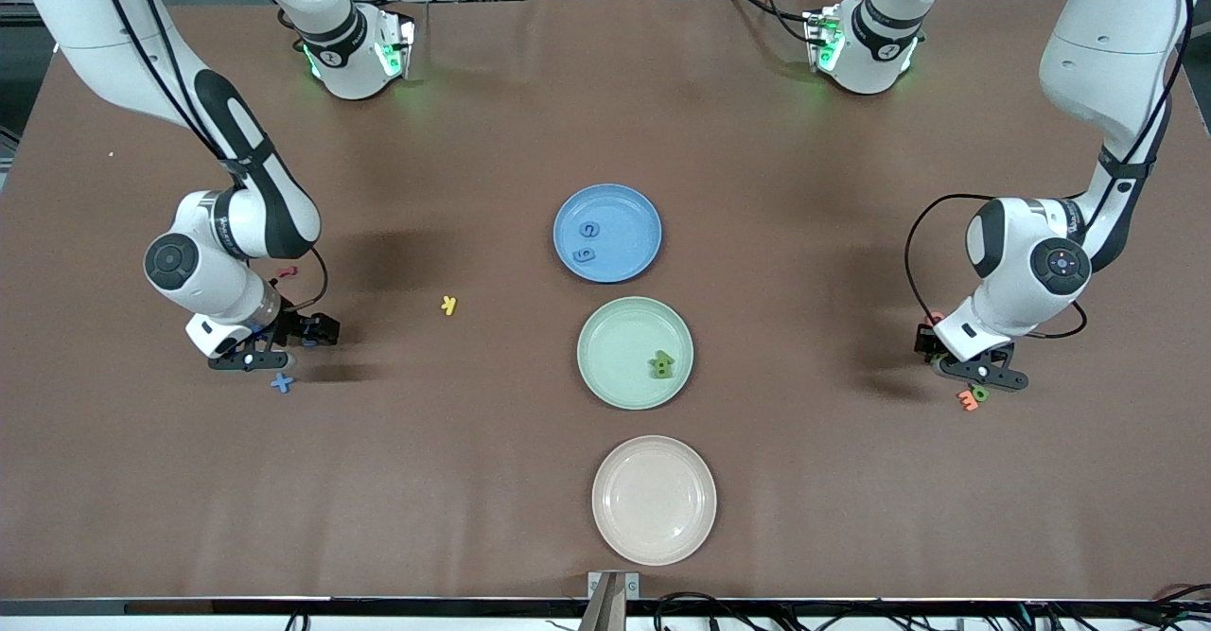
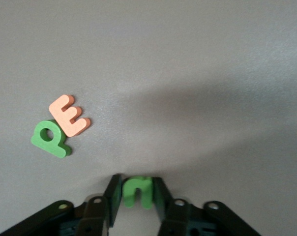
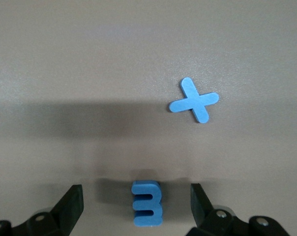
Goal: Sort letters by color into matching plates
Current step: 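Grasp the blue m with the right gripper while the left gripper lifts n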
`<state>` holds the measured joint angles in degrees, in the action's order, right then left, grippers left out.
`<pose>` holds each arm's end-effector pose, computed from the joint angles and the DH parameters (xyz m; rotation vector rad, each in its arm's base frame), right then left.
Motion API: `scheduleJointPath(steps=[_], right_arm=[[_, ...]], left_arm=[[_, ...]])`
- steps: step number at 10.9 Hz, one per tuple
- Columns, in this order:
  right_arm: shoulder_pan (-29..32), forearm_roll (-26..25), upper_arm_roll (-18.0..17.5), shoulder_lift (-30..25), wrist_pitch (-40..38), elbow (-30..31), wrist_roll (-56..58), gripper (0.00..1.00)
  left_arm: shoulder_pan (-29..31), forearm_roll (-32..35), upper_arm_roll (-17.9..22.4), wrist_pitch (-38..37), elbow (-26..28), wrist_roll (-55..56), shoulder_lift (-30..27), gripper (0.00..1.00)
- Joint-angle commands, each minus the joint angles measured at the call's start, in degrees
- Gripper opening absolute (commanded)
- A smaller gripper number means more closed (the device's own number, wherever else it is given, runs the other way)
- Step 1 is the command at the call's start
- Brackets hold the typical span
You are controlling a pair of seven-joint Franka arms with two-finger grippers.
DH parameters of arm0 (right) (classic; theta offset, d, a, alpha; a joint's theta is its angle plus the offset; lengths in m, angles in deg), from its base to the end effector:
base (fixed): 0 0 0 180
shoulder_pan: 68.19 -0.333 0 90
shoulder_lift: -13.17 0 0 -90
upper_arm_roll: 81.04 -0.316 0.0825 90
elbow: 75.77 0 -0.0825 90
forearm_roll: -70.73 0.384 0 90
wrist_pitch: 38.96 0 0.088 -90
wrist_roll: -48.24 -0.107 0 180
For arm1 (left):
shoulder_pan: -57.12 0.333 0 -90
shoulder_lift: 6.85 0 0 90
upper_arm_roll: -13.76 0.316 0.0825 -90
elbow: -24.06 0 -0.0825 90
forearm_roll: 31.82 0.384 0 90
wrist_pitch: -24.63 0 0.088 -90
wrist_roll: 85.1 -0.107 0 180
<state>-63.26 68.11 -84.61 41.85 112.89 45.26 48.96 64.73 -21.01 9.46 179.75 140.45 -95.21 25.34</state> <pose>0.5809 -0.0123 0.1776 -3.1341 -0.0322 -0.0610 0.6075 0.0293 0.1763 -3.0452 0.4158 -0.1712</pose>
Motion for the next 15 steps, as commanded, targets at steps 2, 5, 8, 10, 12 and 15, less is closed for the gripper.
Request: scheduleJointPath(steps=[2,5,8,10,12,15], right_arm=[[1.1,-0.4,-0.7,-0.4,0.5,0.4,0.9,0.43],[1.8,-0.4,-0.7,-0.4,2.9,2.4,2.2,0.32],[2.5,-0.4,-0.7,-0.5,3.5,3.3,3.8,0.27],[2.5,-0.4,-0.7,-0.7,3.4,3.2,3.8,0.21],[2.5,-0.4,-0.7,-0.8,2.8,2.9,3.8,0.20],[1.9,0.2,-0.8,-2.5,0.3,1.6,3.0,0.19]], left_arm=[[-0.1,-1.8,-0.9,0.4,-0.2,-0.4,0.5,0.00],[-0.1,-4.6,-4.0,-0.1,-0.5,-0.3,-0.3,0.00],[-1.9,-8.4,-9.1,-3.0,-3.2,1.3,-0.8,0.00],[-6.1,-10.4,-9.6,-6.9,-6.3,7.0,-1.4,0.00],[-10.8,-10.6,-9.6,-10.3,-10.6,13.1,-1.4,0.00],[-18.9,-10.6,-8.4,-11.2,-17.0,22.7,0.3,0.00]])
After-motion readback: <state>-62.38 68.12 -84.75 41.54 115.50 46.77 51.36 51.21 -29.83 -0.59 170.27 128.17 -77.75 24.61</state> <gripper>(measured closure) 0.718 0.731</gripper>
